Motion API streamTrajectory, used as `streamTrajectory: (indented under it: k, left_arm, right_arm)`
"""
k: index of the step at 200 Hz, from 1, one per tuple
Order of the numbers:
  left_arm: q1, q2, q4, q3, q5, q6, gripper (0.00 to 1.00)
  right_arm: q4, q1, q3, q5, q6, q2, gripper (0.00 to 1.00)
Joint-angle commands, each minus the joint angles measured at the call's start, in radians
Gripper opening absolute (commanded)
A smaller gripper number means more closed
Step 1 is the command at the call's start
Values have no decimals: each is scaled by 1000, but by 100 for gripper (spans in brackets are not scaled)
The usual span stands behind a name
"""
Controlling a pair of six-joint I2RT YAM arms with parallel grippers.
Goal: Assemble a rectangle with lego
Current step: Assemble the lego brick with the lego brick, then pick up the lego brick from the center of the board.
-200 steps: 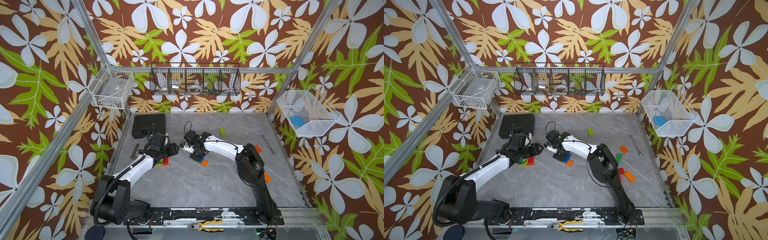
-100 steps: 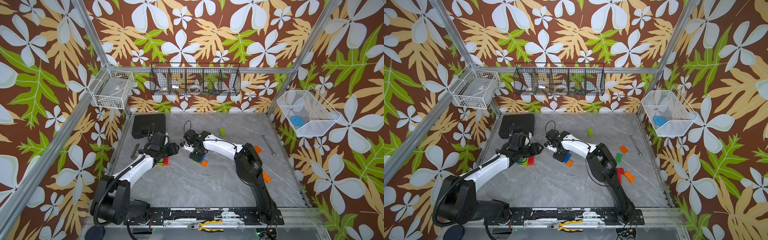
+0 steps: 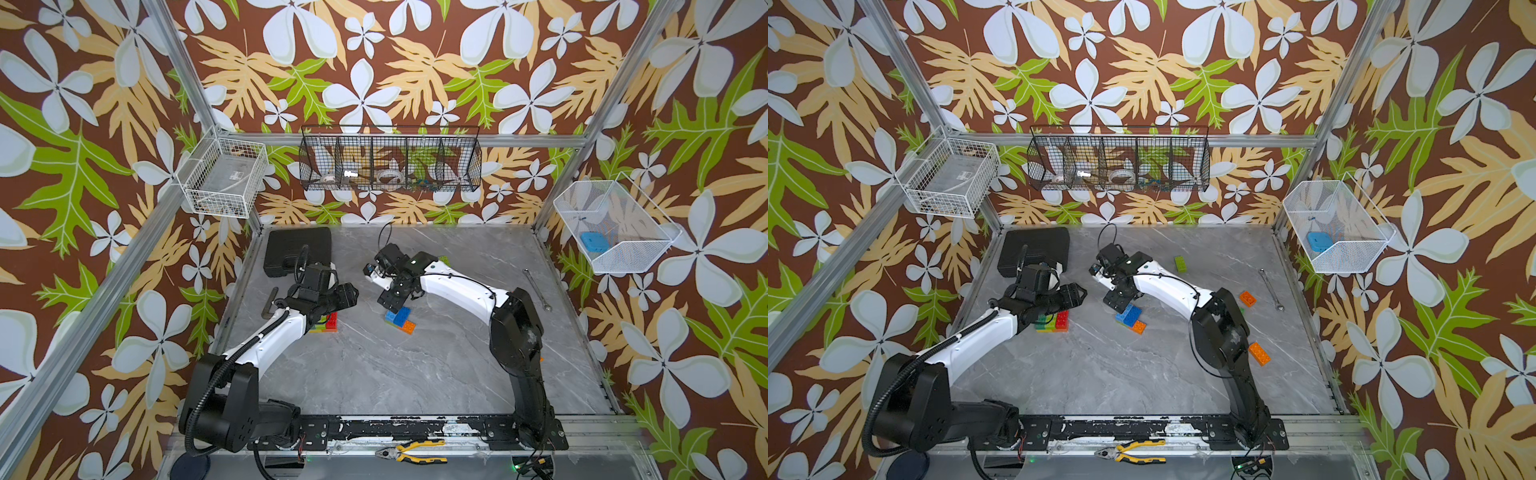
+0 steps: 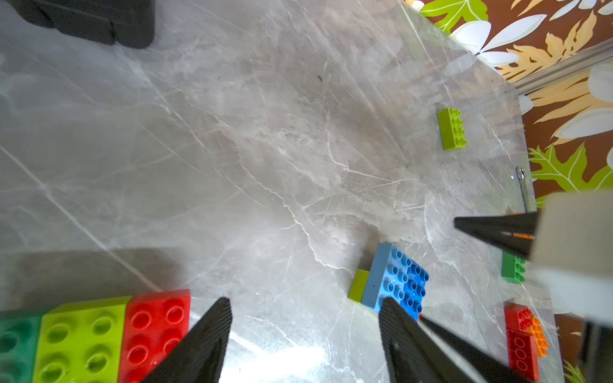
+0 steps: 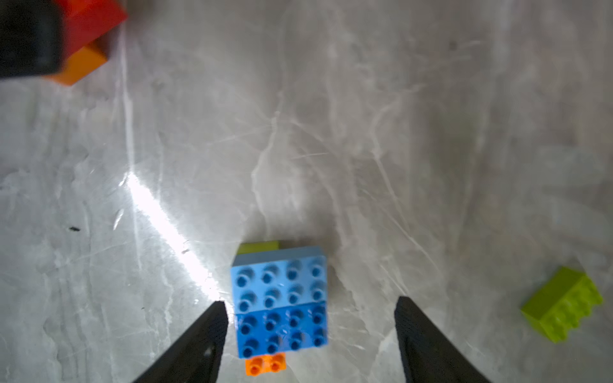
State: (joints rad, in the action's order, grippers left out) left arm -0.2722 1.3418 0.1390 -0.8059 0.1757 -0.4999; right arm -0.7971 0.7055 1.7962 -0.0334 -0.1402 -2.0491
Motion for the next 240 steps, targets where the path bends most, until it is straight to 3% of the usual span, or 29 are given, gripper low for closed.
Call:
streamTrajectory:
  k: [1,31,58,93,113,135,165,193,225,240]
  left_arm:
    - [-61,-18,-9,-20,-134,35,82]
    - [-264,33,-25,-64,-334,95,89]
    - [-354,81,-81,-84,-336,79,91]
    - [-383,97,-113,-90,-315,61,92]
    - [-383,91,-106,-82,-323,74,91]
    - [-383,83,-102,-70,-329,84,89]
    - [-383,89,-95,-72,-310,79,78]
    - [-381,92,-88,-81,-301,72,70]
    - [-381,74,-85,-76,-324,70,68]
    - [-381,65,-94,-72,-331,69,68]
  right_arm:
    - [152,-143,-66,-71,257,59,74]
    - [149,-308,-4,-207,373,-17,71]
    - [122,-347,141,-238,385,-166,69]
    - [79,-351,284,-302,387,-310,67]
    - [63,-366,317,-266,396,-367,63]
    - [80,-383,304,-203,399,-397,54]
    - [95,-394,279,-146,414,-406,37]
    - [131,-391,145,-116,461,-327,23]
    - [285,-340,-301,-144,577,-11,15]
    - [316,-286,-495,-193,664,147,16]
